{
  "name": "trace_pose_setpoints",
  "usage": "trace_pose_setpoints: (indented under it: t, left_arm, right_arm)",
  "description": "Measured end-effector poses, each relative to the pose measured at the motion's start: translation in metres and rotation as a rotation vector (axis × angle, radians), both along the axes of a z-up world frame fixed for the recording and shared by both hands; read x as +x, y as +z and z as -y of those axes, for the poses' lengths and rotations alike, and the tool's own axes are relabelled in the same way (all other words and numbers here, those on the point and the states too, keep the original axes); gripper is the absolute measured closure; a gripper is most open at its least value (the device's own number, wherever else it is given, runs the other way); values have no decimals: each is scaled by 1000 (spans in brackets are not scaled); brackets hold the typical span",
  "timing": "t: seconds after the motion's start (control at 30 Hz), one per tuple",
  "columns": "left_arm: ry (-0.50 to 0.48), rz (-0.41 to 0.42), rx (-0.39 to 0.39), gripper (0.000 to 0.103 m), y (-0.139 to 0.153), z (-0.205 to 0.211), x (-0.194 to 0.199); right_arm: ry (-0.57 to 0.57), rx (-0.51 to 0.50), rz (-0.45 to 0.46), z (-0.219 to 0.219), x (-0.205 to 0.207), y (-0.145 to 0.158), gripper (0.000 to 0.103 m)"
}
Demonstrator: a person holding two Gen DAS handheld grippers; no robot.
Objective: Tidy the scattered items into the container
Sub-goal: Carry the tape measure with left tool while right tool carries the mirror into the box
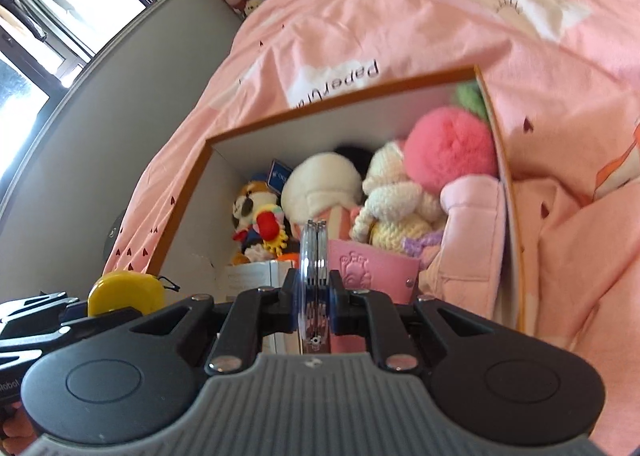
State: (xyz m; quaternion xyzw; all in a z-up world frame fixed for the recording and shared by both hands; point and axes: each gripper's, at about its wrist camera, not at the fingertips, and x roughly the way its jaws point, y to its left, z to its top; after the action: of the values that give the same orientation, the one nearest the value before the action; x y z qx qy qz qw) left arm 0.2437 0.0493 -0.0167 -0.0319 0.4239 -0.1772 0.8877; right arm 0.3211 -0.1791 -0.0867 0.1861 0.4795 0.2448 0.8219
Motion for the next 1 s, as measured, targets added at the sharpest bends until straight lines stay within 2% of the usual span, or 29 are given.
trace_pose_setpoints:
  t: [0.13,0.4,0.53,0.6,0.67,1.0]
  left_arm:
    - [-3,-5,14,80,-5,1,4]
    - [-10,2,19,80,-3,4,6]
    - [-14,1,17,80,-3,5,5]
    - [-14,0,17,80,-3,6,4]
    - [-14,0,19,80,-3,6,4]
    - [-5,-5,17,79,-5,2,4]
  right_arm:
    - [5,32,-39,-3,6,-10,88]
    - [5,17,-77,-5,8,-23,87]
    - [21,-52,-71,-12,6,-20,84]
    - [23,-117,-53,-16,4,-17,74]
    - [17,-163,-40,-17,4,-15,71]
    - [26,-217,-58,-13,5,-15,69]
